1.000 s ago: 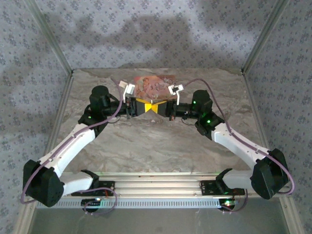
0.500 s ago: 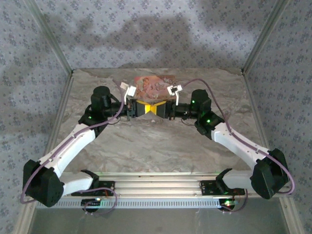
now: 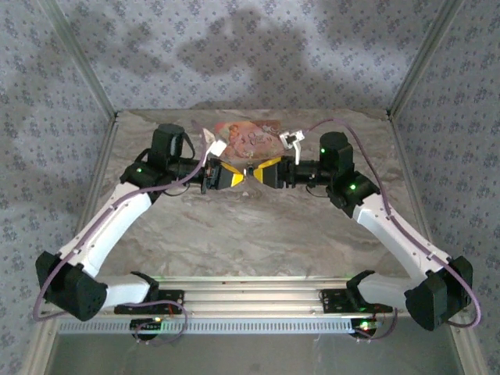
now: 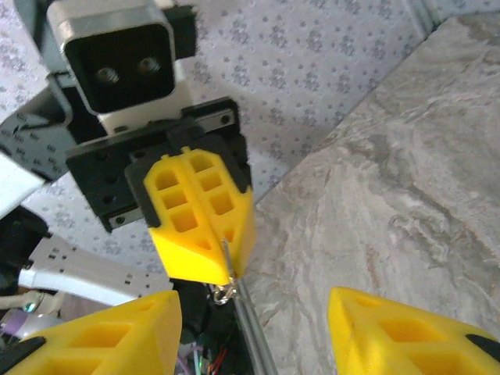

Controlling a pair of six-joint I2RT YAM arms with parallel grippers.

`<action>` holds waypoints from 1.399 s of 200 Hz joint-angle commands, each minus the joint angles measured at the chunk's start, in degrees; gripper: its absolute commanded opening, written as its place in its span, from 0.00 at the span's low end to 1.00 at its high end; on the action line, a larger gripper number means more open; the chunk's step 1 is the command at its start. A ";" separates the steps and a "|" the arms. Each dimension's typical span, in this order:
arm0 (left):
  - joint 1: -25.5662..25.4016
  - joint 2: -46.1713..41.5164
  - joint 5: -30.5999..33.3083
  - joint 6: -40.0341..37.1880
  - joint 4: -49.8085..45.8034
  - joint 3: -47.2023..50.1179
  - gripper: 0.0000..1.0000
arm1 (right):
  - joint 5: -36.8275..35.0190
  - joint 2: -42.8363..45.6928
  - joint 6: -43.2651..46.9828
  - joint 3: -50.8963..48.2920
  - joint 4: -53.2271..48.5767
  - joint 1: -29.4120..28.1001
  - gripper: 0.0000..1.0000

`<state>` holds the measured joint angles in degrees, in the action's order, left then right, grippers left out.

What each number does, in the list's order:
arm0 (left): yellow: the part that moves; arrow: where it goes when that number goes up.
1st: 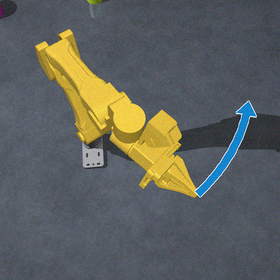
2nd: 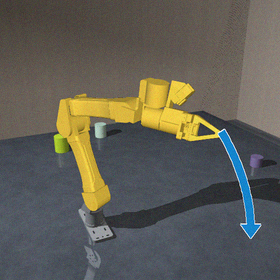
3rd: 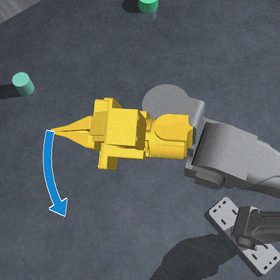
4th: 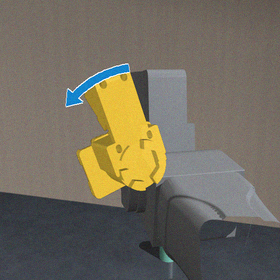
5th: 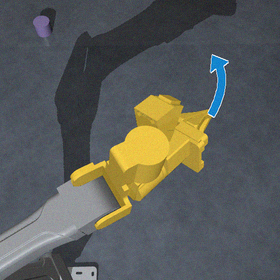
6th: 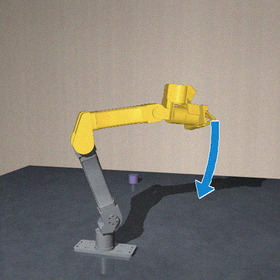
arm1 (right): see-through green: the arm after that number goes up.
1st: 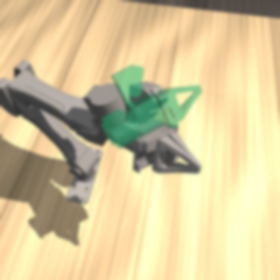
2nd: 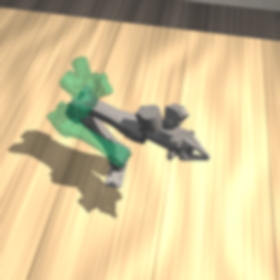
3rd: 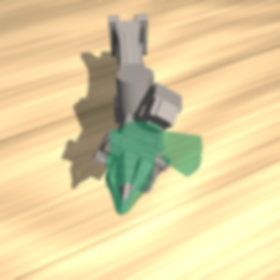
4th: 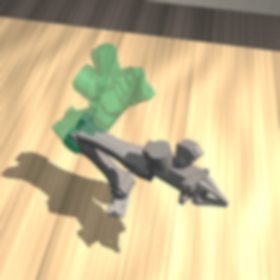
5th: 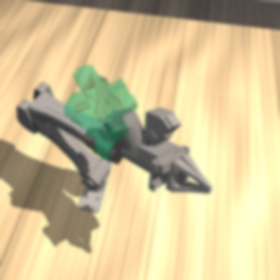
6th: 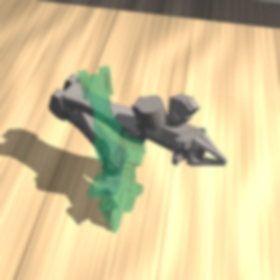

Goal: Unlock a padlock with a key

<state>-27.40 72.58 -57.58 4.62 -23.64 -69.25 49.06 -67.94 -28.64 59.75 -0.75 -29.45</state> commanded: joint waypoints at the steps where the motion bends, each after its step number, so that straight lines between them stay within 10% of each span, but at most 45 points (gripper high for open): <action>1: -0.36 2.16 -5.12 -5.50 -7.38 -3.53 0.00 | 3.86 -1.62 0.01 1.25 -0.33 -0.90 0.53; 94: -2.34 7.11 -6.84 -9.34 -12.17 -7.02 0.00 | 2.62 -4.10 1.49 1.08 -1.84 -1.28 0.47; 195: -2.37 8.25 -6.06 -11.66 -14.88 -9.05 0.00 | 4.78 -5.78 1.63 0.99 -1.13 -1.40 0.00; 228: -2.30 7.35 -1.03 -9.53 -14.20 -8.66 0.00 | 1.26 -5.24 4.33 1.47 -2.22 -1.40 0.00; 280: -2.13 4.15 11.79 3.13 1.91 0.43 0.43 | -12.35 -3.17 11.66 2.85 -11.16 -0.47 0.00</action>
<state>-29.36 79.11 -53.01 0.08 -31.70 -72.47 44.56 -72.73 -21.65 60.62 -6.74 -30.74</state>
